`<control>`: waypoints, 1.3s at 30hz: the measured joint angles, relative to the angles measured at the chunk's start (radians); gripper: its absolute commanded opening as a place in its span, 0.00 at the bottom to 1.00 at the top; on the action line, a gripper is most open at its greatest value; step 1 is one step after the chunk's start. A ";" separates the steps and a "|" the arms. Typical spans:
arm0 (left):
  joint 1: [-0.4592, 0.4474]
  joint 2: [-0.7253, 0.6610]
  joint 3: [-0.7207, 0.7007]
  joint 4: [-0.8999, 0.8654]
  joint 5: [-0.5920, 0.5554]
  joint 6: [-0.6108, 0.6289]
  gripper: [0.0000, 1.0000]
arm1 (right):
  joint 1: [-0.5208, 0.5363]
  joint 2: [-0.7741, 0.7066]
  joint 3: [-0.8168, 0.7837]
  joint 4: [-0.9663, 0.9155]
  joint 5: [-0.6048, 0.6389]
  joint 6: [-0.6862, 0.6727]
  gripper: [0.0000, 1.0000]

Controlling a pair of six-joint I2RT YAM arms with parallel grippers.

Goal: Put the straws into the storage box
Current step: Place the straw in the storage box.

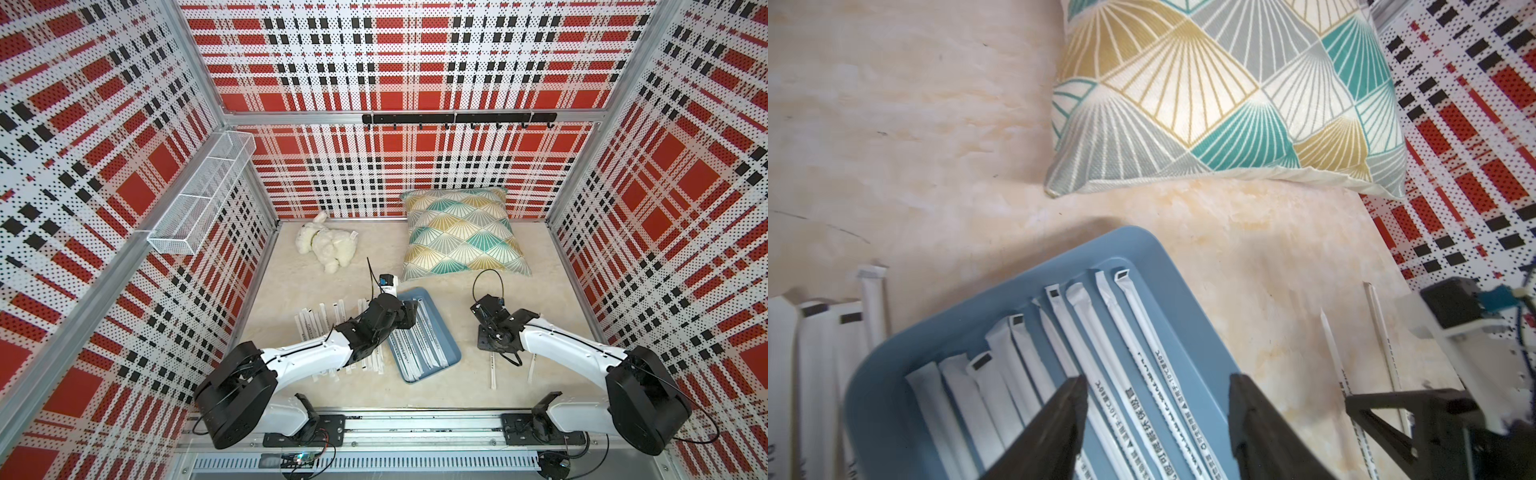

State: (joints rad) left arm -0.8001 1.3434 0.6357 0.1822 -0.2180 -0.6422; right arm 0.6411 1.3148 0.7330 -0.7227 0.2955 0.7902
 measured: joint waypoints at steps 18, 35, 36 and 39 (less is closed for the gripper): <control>0.196 -0.240 -0.166 -0.096 -0.026 -0.060 0.58 | 0.283 0.389 0.430 0.103 0.088 -0.249 0.08; 0.199 -0.239 -0.177 -0.100 -0.020 -0.067 0.57 | 0.247 0.504 0.383 0.247 0.076 -0.290 0.13; 0.199 -0.239 -0.177 -0.100 -0.020 -0.067 0.57 | 0.246 0.504 0.381 0.250 0.076 -0.292 0.13; 0.199 -0.239 -0.177 -0.100 -0.020 -0.067 0.57 | 0.244 0.505 0.381 0.256 0.077 -0.299 0.16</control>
State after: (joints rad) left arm -0.6014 1.1042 0.4587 0.0822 -0.2382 -0.7094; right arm 0.8852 1.8194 1.1145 -0.4664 0.3725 0.4911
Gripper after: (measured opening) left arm 0.576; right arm 0.144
